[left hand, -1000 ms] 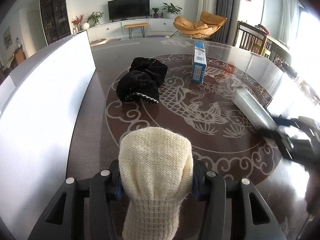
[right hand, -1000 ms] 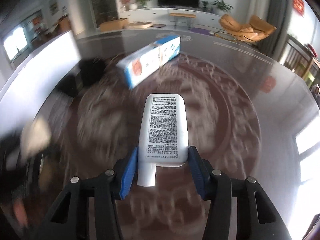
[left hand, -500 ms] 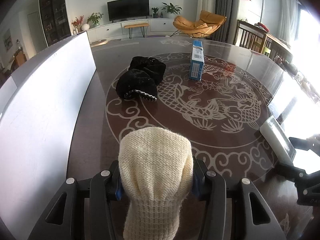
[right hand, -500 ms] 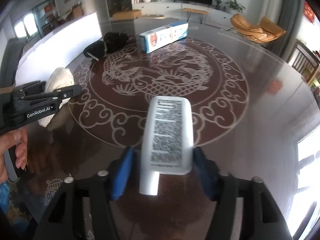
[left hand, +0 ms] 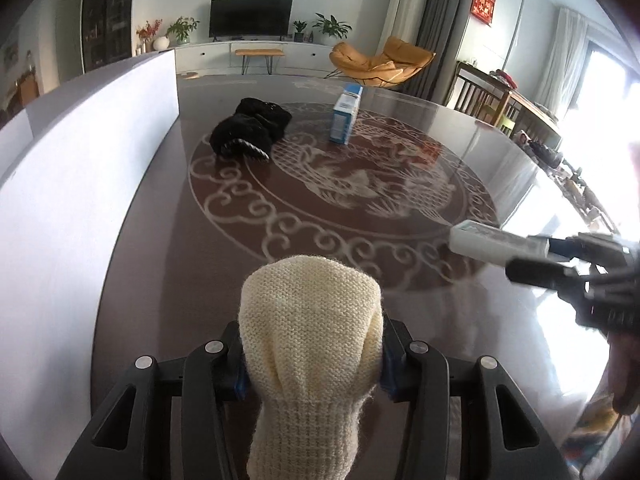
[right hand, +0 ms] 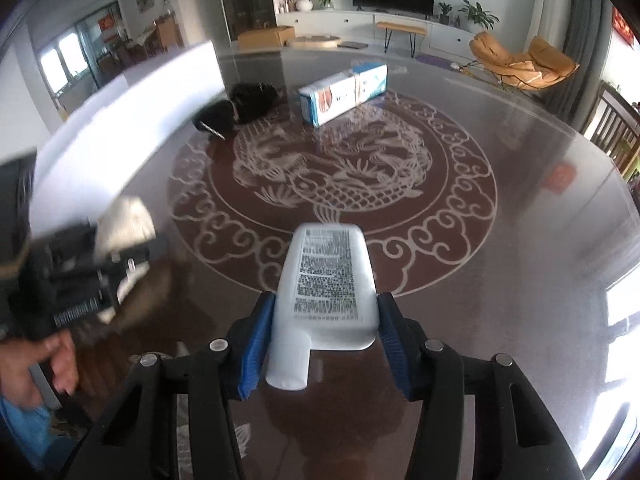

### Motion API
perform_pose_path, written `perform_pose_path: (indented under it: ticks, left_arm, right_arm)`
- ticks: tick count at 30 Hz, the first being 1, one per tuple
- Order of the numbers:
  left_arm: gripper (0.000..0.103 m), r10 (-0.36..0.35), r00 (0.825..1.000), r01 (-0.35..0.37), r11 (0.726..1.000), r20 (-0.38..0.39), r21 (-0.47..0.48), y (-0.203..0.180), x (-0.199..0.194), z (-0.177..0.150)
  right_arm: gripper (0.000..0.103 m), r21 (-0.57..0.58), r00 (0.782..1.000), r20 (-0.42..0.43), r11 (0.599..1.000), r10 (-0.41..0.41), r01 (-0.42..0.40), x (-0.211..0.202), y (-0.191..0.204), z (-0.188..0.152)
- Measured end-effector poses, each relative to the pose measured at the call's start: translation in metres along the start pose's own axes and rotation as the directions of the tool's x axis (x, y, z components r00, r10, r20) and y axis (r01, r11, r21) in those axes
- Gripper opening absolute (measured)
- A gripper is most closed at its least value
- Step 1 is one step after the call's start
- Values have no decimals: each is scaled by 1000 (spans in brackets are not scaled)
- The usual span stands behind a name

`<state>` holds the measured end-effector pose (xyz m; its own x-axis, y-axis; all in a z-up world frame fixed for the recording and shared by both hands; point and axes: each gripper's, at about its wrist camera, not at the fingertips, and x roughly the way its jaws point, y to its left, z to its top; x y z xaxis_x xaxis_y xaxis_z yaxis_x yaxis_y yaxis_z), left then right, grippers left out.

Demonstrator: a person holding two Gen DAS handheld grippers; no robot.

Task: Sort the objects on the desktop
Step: 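Carry the hat and white bottle into the white bin and open both tools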

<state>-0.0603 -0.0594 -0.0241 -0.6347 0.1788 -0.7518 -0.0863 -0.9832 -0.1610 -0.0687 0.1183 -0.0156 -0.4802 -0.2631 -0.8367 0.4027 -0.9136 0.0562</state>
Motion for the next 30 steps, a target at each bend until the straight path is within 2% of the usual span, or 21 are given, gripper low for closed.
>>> perform_pose_path:
  ticks: [4,11,14,16,17,18,20,24,26,28,30]
  left_arm:
    - [47,-10,1000,10,1000,10,13,-6,-16,-6]
    - [47,-14,1000,14,1000,-28,-7,0,-14,-19]
    - [47,-13,1000,13,1000,-29,-5,-1,-14,-20]
    - [47,-18,999,18,1000,-31,-3,-2,-14,-18]
    - [47,-21,999,21,1000,-30,-1,-3,-16,-17]
    - [47,-28,999,28,1000,-28,-3,-3,-19,-16]
    - [47,-60,998,60,998,-10,-20,-1,-33,-11]
    - [47,-110,991,114,992,76,-52,10,-81,8]
    - [47,-115,985,125,990,132,-72,25,-112,20]
    - [47,-83,980,101,991,180,-90,45,-139,29]
    - [47,-25,977,52,992,214,-118,71,-162,34]
  right_arm:
    - [52,8,1000,-7,1000,19,-19,-7,1,0]
    - [53,-16,990,-143,1000,21,-24,23,1,-14]
    - [62,-34,990,-139,999,5,-10,31,2,-8]
    - [64,-39,989,-151,999,6,-12,41,4,0]
    - [55,-63,989,-149,998,-12,3,44,8,4]
    - [52,-92,987,-153,995,-41,27,45,12,7]
    - [52,-86,986,-164,996,-22,8,43,16,12]
    - [52,-45,994,-87,997,62,-66,10,28,34]
    - [52,-51,993,-23,992,114,-115,-12,46,54]
    - [52,-66,985,26,983,172,-170,-27,70,74]
    - [52,-91,966,68,966,250,-243,-40,103,97]
